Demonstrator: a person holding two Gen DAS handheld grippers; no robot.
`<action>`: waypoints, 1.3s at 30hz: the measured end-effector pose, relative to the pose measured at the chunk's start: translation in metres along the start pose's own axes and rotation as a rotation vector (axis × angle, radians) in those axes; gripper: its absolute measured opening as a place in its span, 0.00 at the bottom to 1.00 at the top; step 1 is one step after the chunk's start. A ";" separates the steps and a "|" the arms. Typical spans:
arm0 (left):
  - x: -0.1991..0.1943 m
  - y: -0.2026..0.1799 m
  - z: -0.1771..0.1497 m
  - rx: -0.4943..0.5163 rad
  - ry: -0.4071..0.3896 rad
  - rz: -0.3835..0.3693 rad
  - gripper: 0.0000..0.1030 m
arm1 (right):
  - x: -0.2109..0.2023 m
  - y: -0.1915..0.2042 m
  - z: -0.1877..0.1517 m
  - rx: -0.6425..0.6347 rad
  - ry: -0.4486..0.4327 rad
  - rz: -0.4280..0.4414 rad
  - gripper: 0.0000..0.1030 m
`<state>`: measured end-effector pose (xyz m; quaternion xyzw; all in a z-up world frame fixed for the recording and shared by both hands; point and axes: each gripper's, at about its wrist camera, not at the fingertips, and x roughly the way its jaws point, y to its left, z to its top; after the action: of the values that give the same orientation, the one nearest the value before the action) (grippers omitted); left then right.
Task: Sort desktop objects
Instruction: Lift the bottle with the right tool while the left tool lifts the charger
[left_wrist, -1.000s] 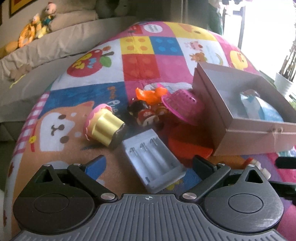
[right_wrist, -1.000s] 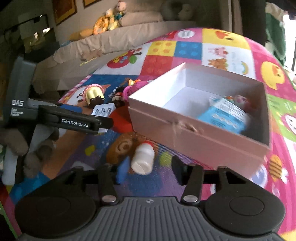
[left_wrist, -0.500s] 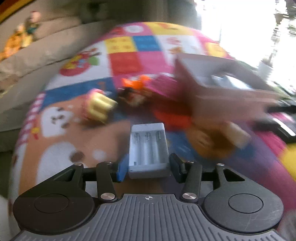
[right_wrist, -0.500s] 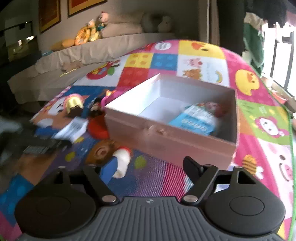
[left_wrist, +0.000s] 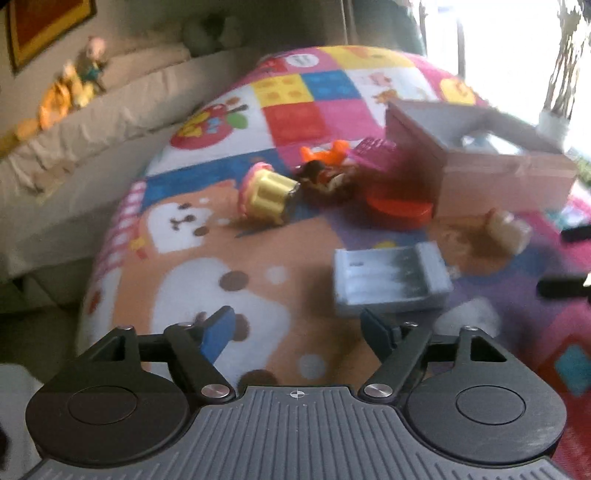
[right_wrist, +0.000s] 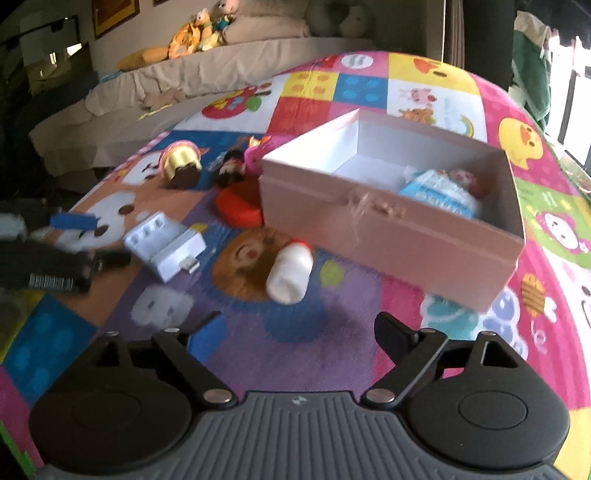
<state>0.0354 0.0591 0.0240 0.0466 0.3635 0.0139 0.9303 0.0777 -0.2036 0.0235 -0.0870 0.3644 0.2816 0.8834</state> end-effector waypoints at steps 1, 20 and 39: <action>-0.004 0.002 0.001 -0.011 -0.009 -0.057 0.91 | -0.002 0.000 -0.003 0.006 0.002 -0.005 0.94; 0.035 -0.053 0.019 0.070 -0.030 0.009 0.98 | -0.003 -0.002 -0.017 0.018 0.013 -0.042 1.00; -0.009 -0.033 -0.019 0.010 0.038 -0.155 0.93 | 0.027 0.009 0.031 -0.026 0.020 -0.042 0.55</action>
<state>0.0154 0.0276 0.0129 0.0227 0.3839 -0.0592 0.9212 0.1068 -0.1735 0.0273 -0.1087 0.3675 0.2670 0.8842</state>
